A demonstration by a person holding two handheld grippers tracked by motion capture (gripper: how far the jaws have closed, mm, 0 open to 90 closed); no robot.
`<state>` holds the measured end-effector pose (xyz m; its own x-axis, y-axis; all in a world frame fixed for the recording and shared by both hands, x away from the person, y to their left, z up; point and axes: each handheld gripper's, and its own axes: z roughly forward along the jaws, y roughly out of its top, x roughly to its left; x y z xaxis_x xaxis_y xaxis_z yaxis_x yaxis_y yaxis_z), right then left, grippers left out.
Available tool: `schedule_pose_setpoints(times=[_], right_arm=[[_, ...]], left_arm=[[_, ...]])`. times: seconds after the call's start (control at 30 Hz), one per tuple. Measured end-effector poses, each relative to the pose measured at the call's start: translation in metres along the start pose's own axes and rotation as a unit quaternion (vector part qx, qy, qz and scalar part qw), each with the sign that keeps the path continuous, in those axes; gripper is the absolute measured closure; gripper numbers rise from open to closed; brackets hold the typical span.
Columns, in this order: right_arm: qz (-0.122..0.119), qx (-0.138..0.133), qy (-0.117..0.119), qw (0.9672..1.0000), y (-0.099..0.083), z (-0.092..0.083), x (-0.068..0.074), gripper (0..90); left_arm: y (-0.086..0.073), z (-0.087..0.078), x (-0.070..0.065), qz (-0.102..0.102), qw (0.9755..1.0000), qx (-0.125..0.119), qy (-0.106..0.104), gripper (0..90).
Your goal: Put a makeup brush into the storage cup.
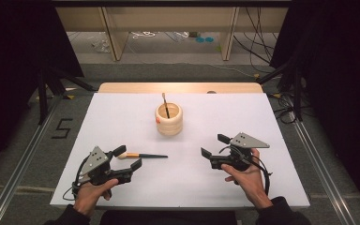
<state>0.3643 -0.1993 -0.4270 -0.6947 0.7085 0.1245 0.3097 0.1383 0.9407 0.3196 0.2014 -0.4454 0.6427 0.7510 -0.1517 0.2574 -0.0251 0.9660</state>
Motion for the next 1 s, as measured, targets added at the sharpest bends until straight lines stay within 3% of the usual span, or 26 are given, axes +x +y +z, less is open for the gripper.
schedule_pose_setpoints(times=[0.3,0.53,1.0], right_arm=[[0.002,0.011,-0.006,0.9999,-0.005,-0.008,0.001,15.7],[0.001,0.006,-0.004,1.0,-0.007,-0.014,0.004,15.6],[-0.001,0.015,-0.012,0.9998,-0.01,-0.02,0.003,15.6]], left_arm=[[0.0,0.002,0.0,0.002,1.0,0.002,-0.002,18.3],[0.0,0.0,0.001,0.0,1.0,0.004,-0.001,18.3],[0.0,0.008,0.001,0.032,0.9987,0.036,-0.017,17.9]])
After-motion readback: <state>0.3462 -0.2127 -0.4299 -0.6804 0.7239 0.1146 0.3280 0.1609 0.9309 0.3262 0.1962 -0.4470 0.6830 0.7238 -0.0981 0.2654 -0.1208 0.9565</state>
